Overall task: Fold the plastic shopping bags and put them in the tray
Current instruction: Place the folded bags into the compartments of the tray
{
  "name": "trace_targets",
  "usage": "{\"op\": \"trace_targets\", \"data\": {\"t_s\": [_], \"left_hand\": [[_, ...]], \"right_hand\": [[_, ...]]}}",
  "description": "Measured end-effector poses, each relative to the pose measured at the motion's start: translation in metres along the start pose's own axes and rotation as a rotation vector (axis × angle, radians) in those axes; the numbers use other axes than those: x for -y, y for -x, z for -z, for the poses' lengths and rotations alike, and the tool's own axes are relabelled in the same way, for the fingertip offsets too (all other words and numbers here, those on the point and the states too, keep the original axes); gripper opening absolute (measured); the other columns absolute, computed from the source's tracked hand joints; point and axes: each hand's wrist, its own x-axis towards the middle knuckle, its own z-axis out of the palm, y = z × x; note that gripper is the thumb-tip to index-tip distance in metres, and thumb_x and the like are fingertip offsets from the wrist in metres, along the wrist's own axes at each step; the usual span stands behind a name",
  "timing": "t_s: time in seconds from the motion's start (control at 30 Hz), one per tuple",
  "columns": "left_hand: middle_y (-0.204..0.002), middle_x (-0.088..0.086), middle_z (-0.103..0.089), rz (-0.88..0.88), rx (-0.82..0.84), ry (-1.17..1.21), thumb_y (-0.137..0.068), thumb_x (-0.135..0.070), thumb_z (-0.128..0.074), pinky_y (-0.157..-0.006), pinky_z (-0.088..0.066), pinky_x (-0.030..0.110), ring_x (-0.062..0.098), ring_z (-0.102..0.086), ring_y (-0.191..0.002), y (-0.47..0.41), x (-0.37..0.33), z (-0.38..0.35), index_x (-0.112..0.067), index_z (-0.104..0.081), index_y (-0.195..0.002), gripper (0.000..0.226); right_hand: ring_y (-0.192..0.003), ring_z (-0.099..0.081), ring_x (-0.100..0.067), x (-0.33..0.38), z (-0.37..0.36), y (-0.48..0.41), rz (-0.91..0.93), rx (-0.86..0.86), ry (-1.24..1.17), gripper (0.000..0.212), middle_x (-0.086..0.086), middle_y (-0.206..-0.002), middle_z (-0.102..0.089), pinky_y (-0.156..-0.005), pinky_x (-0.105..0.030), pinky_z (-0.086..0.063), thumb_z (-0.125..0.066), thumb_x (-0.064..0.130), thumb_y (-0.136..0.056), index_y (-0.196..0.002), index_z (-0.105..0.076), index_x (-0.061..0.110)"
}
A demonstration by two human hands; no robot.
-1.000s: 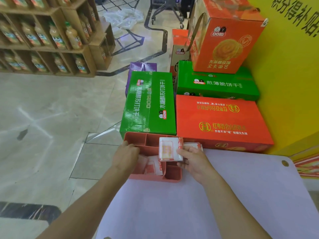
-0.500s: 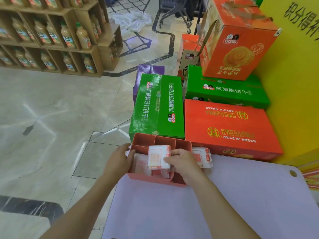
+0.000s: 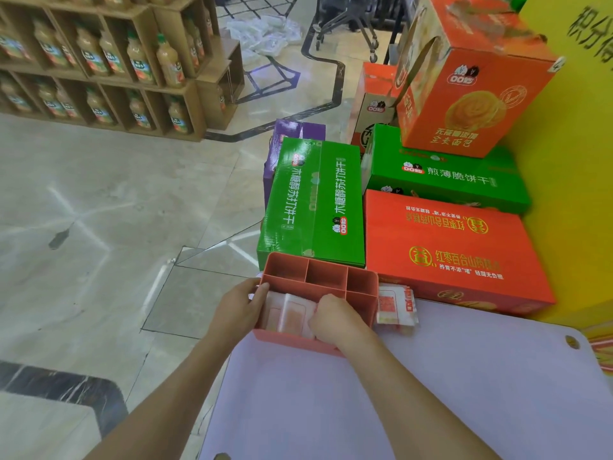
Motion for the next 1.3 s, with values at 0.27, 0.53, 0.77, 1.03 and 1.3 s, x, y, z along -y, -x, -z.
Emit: {"op": "trace_targets", "data": {"t_s": [0.27, 0.53, 0.77, 1.03, 1.3], "left_hand": [[-0.124, 0.009, -0.059, -0.188, -0.203, -0.170, -0.095, -0.026, -0.062, -0.089, -0.050, 0.042, 0.028, -0.059, -0.107, -0.005, -0.014, -0.006, -0.014, -0.063, -0.127, 0.035], [-0.112, 0.006, -0.060, -0.429, -0.162, -0.186, -0.093, -0.022, -0.062, -0.089, -0.048, 0.041, 0.025, -0.053, -0.103, -0.001, -0.074, -0.032, -0.012, -0.065, -0.117, 0.026], [-0.115, 0.000, -0.058, -0.503, 0.000, -0.187, -0.097, -0.026, -0.059, -0.092, -0.049, 0.036, 0.020, -0.054, -0.106, 0.009, -0.119, -0.083, -0.016, -0.060, -0.125, 0.030], [-0.120, 0.004, -0.058, -0.561, 0.188, -0.286, -0.095, -0.025, -0.060, -0.088, -0.047, 0.036, 0.024, -0.056, -0.107, 0.023, -0.142, -0.129, -0.014, -0.057, -0.132, 0.039], [-0.124, 0.003, -0.055, -0.509, 0.199, -0.373, -0.094, -0.022, -0.060, -0.087, -0.046, 0.032, 0.023, -0.057, -0.109, 0.023, -0.136, -0.137, -0.014, -0.057, -0.134, 0.040]], "right_hand": [[-0.072, -0.073, -0.027, -0.028, 0.028, 0.001, 0.024, -0.103, -0.173, 0.017, -0.008, -0.073, -0.073, -0.073, -0.043, -0.062, -0.057, 0.020, -0.085, -0.071, -0.062, 0.013], [-0.095, -0.069, -0.023, -0.111, 0.076, 0.012, -0.129, -0.379, -0.343, 0.016, 0.003, -0.099, -0.076, -0.084, -0.037, -0.055, -0.062, 0.028, -0.090, -0.096, -0.076, 0.022], [-0.117, -0.059, -0.028, -0.168, 0.068, 0.011, -0.275, -0.377, -0.441, 0.047, -0.010, -0.128, -0.064, -0.085, -0.032, -0.044, -0.067, 0.035, -0.094, -0.130, -0.060, 0.006], [-0.080, -0.072, -0.021, -0.184, 0.039, -0.013, -0.206, -0.327, -0.697, 0.011, 0.002, -0.083, -0.075, -0.079, -0.049, -0.060, -0.070, 0.033, -0.085, -0.078, -0.070, 0.024], [-0.074, -0.077, -0.027, -0.186, 0.047, -0.014, -0.175, -0.298, -0.985, 0.008, -0.008, -0.089, -0.078, -0.077, -0.043, -0.063, -0.066, 0.009, -0.093, -0.089, -0.068, 0.015]]}}
